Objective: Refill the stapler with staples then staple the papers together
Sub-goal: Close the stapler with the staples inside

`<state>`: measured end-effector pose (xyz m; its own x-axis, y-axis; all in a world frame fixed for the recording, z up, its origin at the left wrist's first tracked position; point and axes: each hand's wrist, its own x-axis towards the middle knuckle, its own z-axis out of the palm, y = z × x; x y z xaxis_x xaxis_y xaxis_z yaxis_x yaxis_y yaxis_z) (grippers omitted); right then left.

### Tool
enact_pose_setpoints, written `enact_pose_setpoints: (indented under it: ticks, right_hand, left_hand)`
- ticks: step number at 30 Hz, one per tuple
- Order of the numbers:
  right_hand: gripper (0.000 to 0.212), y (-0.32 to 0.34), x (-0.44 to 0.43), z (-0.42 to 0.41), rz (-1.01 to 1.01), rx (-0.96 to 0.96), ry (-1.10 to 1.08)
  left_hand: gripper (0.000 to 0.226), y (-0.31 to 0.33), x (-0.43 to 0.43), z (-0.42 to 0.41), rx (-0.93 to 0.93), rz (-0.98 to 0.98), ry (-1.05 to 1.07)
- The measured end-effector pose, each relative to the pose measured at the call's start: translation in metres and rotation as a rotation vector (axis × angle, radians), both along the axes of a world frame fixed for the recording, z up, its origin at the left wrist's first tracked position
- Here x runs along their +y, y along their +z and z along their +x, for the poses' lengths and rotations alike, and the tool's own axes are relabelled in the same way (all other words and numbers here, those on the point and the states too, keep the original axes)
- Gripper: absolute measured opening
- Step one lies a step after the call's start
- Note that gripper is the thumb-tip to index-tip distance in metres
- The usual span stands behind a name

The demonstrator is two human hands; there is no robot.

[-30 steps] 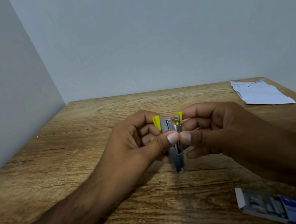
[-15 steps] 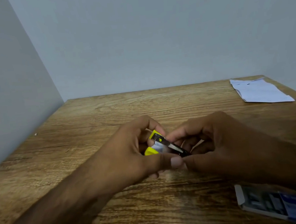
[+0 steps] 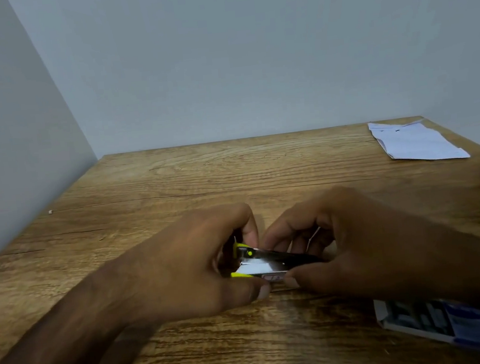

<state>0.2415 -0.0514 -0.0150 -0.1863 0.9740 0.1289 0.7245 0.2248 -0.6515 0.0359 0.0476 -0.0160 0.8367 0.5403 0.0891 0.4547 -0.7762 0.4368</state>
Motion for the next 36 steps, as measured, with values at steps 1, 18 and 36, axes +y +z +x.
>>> enact_pose_setpoints:
  ticks: [1, 18, 36]
  right_hand:
    - [0.035, 0.000, 0.000, 0.000, -0.007, -0.009, 0.000]
    - [0.032, -0.003, 0.002, -0.001, -0.055, 0.011, -0.015]
    - [0.036, -0.008, 0.008, 0.008, -0.009, 0.028, 0.027]
  left_hand:
    - [0.043, -0.001, 0.000, 0.000, 0.017, 0.006, -0.011]
    - [0.037, -0.015, 0.012, -0.001, -0.044, 0.022, -0.087]
    - [0.047, -0.016, 0.040, -0.001, -0.122, 0.003, -0.157]
